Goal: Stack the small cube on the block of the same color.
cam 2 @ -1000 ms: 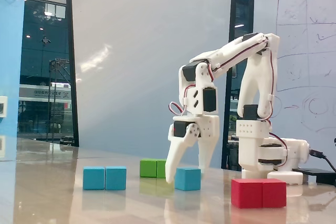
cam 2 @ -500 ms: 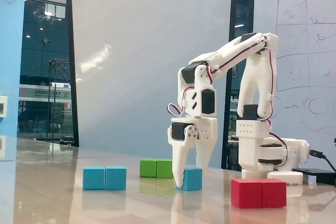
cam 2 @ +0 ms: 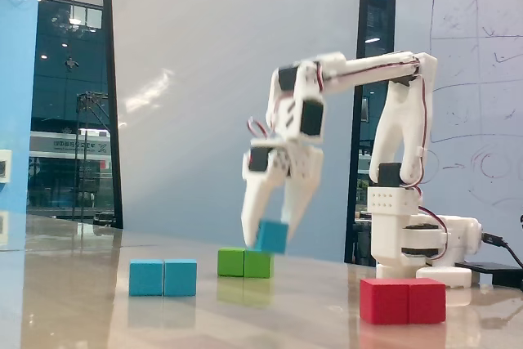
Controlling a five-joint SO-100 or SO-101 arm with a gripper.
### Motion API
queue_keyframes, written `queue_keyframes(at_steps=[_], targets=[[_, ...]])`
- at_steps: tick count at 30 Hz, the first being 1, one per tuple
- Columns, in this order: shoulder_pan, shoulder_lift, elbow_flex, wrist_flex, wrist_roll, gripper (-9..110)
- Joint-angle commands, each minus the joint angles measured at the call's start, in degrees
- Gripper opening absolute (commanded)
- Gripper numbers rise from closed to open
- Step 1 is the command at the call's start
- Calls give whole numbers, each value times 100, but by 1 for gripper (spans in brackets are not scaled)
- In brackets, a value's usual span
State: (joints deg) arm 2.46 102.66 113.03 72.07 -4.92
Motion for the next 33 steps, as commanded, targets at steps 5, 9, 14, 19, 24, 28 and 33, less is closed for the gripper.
queue_keyframes(at_steps=[5, 9, 14, 19, 24, 28, 33], targets=[[606, 0, -2364, 738, -483, 7], [914, -765, -3120, 738, -729, 7], [1011, -1617, -3885, 738, -932, 7], [1046, -2285, -4289, 738, -932, 7], [1055, -2839, -4544, 738, -932, 7], [1143, -3208, -4799, 729, -932, 7], [1257, -3498, -5106, 729, -949, 7]])
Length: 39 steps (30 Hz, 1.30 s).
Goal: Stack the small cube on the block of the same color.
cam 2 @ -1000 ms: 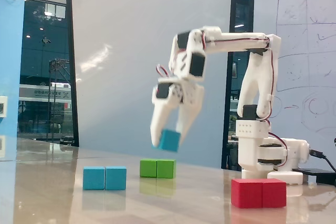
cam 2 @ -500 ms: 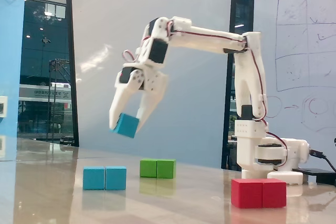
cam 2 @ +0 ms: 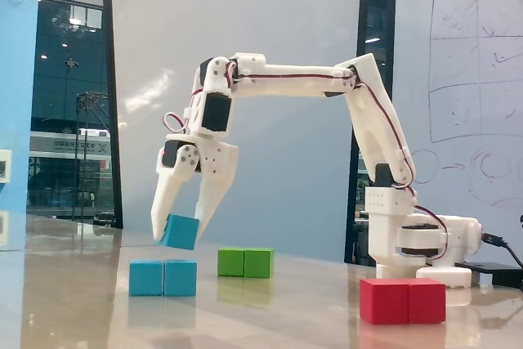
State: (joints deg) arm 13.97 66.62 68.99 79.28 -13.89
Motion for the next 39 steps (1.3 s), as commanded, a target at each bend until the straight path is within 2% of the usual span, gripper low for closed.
queue_keyframes(at_steps=[1, 39], targets=[[105, 70, -729, 9, -53, 7], [-97, -281, -633, 237, 9, 7]])
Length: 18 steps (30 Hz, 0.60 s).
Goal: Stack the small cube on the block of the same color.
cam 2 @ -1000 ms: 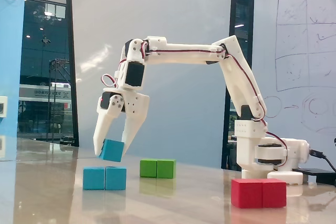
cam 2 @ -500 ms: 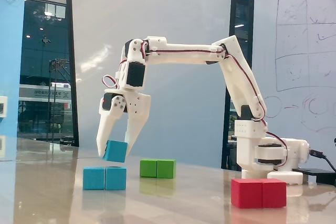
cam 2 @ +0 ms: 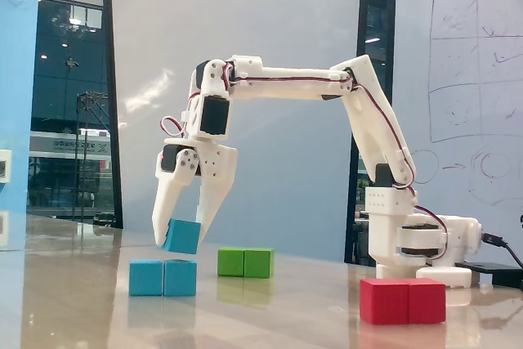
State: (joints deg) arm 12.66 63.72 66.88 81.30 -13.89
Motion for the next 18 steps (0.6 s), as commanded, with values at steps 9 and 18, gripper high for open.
queue_keyframes(at_steps=[9, 18], targets=[[35, -97, -422, -62, 18, 14], [35, -88, -431, -62, 26, 28]])
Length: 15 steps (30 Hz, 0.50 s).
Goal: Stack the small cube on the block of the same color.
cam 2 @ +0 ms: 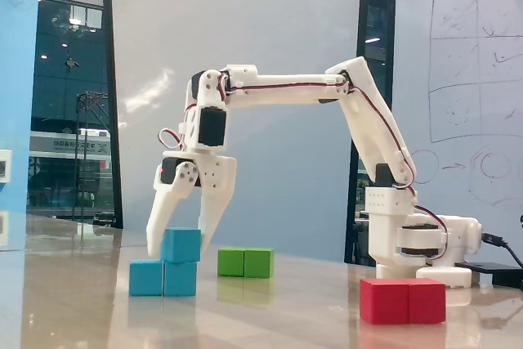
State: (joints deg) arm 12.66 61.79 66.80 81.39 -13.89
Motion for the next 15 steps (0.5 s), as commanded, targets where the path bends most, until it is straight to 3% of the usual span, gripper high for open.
queue_keyframes(at_steps=[1, 15], targets=[[35, 114, -422, -70, 26, 29], [738, 483, -510, -26, -53, 30]])
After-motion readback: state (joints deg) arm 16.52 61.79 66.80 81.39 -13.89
